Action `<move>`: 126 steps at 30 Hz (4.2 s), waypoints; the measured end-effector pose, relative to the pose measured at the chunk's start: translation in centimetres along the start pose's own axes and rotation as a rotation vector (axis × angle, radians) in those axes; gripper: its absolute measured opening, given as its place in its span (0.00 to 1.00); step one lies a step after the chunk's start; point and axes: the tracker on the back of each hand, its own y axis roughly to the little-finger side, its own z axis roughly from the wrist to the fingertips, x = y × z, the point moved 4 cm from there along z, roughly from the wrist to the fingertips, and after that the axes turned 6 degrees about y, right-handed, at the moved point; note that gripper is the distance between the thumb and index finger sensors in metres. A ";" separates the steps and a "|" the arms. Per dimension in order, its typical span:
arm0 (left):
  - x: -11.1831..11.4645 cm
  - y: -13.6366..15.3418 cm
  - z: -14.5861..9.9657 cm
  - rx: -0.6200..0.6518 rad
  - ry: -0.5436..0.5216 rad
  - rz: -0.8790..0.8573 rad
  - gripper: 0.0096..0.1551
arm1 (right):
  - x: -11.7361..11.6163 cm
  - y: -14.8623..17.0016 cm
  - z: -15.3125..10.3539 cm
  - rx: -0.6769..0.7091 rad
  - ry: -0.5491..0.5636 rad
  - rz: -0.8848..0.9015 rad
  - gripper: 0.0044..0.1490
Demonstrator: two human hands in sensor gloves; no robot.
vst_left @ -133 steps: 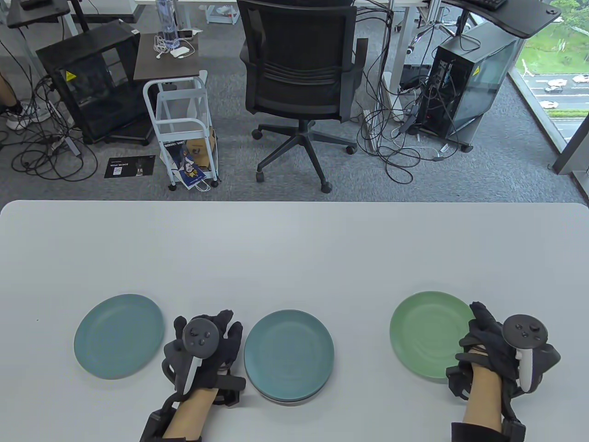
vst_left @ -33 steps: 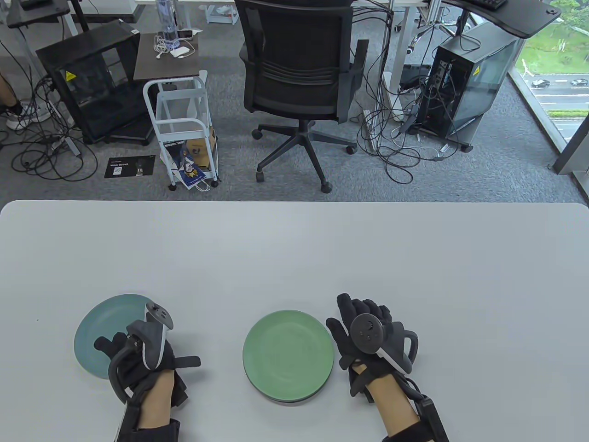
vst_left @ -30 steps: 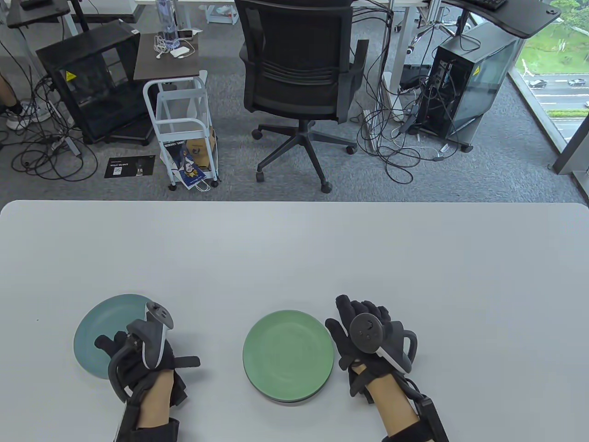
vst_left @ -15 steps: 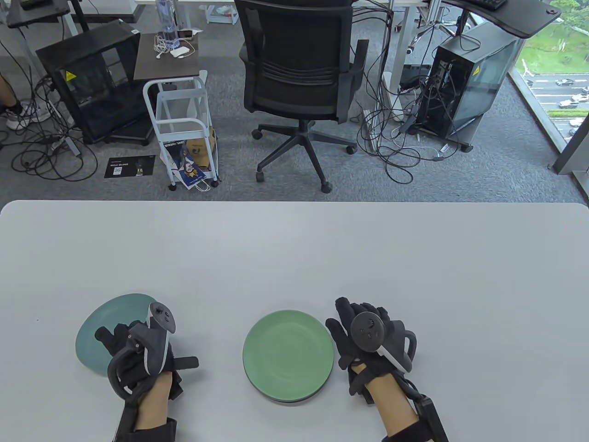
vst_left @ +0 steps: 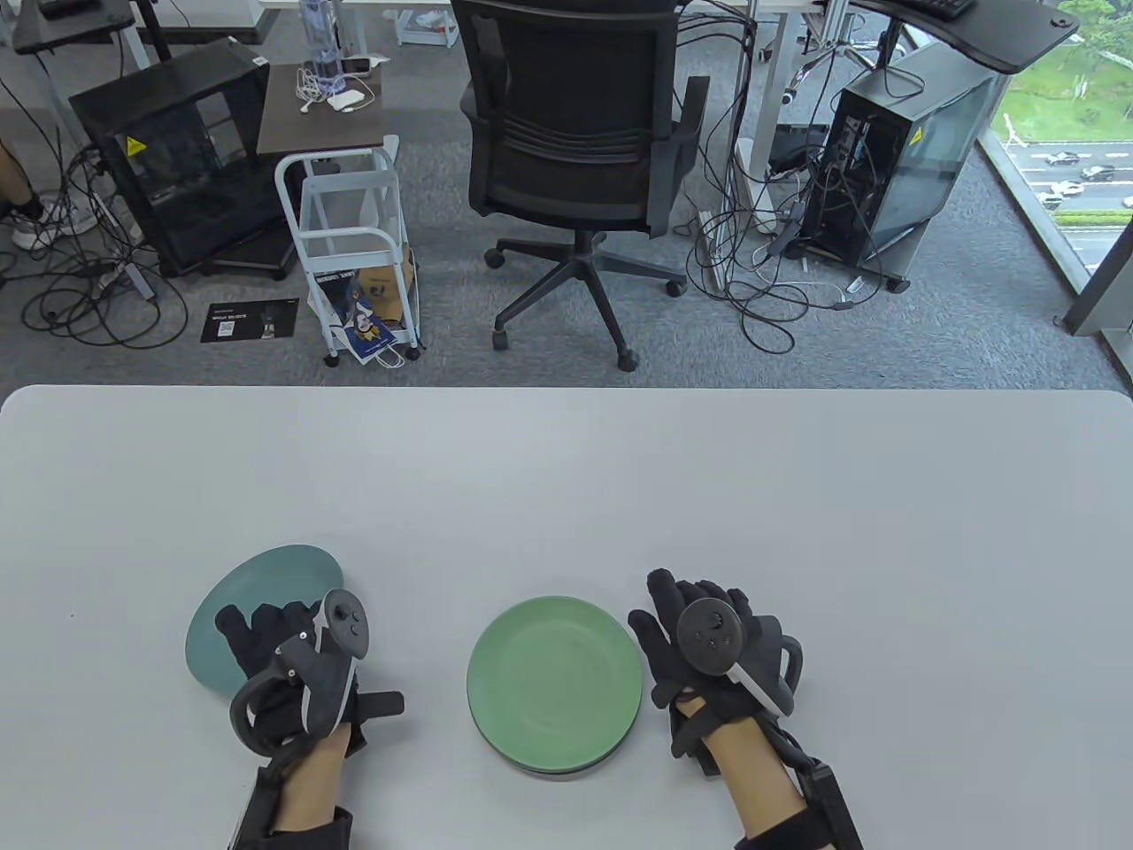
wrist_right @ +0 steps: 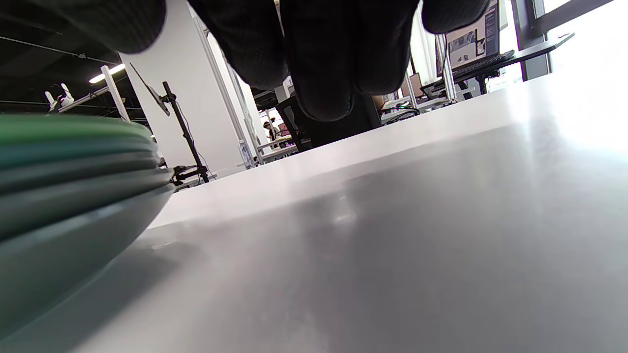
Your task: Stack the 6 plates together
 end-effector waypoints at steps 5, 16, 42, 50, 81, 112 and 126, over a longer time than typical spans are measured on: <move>-0.5 -1.4 -1.0 0.074 -0.040 0.002 0.18 | 0.1 0.0 0.0 -0.003 0.000 -0.005 0.43; -2.0 -3.8 -3.1 0.194 -0.097 -0.017 0.18 | 0.3 -0.2 0.1 0.002 0.013 -0.017 0.43; -3.4 -8.4 -7.4 0.435 -0.195 -0.004 0.18 | 2.0 -1.4 0.6 0.002 0.075 0.061 0.44; -4.2 -9.7 -8.8 0.496 -0.221 -0.006 0.18 | 3.1 -3.1 0.9 0.033 0.118 0.071 0.40; -5.5 -13.0 -14.0 0.700 -0.300 0.034 0.18 | 1.2 -5.8 1.8 -0.017 -0.050 0.341 0.41; -6.1 -14.5 -17.6 0.999 -0.263 -0.002 0.28 | 0.3 -4.9 1.5 -0.128 -0.010 0.487 0.34; -6.8 -10.8 -12.3 0.868 -0.085 -0.235 0.33 | 0.4 -3.4 0.8 -0.111 -0.056 0.406 0.31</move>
